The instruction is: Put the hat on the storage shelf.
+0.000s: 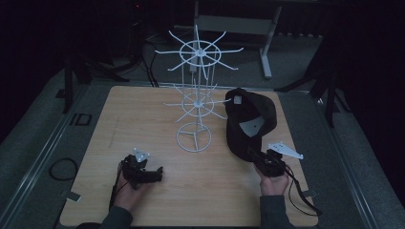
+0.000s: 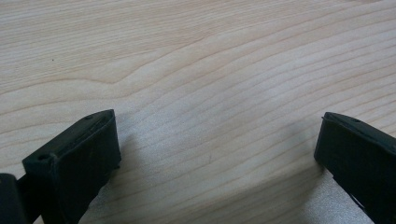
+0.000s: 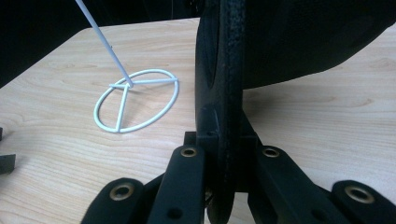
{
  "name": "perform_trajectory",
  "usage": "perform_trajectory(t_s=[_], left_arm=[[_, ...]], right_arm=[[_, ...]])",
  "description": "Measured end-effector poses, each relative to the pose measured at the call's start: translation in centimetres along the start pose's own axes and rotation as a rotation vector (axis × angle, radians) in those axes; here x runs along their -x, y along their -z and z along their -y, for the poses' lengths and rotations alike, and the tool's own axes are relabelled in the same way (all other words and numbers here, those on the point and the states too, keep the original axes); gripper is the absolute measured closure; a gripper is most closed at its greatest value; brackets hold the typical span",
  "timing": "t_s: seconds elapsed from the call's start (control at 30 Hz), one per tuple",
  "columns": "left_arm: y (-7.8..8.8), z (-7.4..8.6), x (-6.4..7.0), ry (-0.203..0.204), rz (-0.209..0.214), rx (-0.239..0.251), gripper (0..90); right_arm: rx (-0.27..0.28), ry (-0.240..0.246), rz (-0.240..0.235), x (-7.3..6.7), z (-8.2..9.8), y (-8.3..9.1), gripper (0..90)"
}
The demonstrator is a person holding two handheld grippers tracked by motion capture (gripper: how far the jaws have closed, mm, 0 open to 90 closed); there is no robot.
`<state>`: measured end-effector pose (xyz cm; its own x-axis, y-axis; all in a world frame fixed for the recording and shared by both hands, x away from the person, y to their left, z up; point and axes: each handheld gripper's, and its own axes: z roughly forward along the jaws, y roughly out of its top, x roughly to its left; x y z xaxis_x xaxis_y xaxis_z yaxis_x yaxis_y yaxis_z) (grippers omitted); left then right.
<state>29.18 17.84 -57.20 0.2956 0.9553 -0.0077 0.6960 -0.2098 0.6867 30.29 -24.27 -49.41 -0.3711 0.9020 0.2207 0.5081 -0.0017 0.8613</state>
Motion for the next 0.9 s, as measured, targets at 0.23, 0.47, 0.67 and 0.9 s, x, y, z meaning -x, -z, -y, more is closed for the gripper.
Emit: perform_trajectory(t_s=[0.23, 0.47, 0.67, 0.9], left_arm=[[0.0, 0.0, 0.0, -0.001, 0.000, -0.001, 0.1], [0.0, 0.0, 0.0, 0.002, 0.000, 0.002, 0.1], [0.0, 0.0, 0.0, 0.000, 0.001, 0.002, 0.1], [0.0, 0.0, 0.0, -0.001, 0.000, 0.003, 0.1]], right_arm=[[0.011, 0.000, -0.002, -0.1, -0.5, 0.1, 86.6], [0.019, 0.006, -0.001, -0.2, -1.0, 0.2, 86.6], [0.025, 0.009, 0.002, -0.2, -1.3, 0.3, 86.6], [0.033, 0.020, 0.001, -0.4, -1.9, 0.2, 86.6]])
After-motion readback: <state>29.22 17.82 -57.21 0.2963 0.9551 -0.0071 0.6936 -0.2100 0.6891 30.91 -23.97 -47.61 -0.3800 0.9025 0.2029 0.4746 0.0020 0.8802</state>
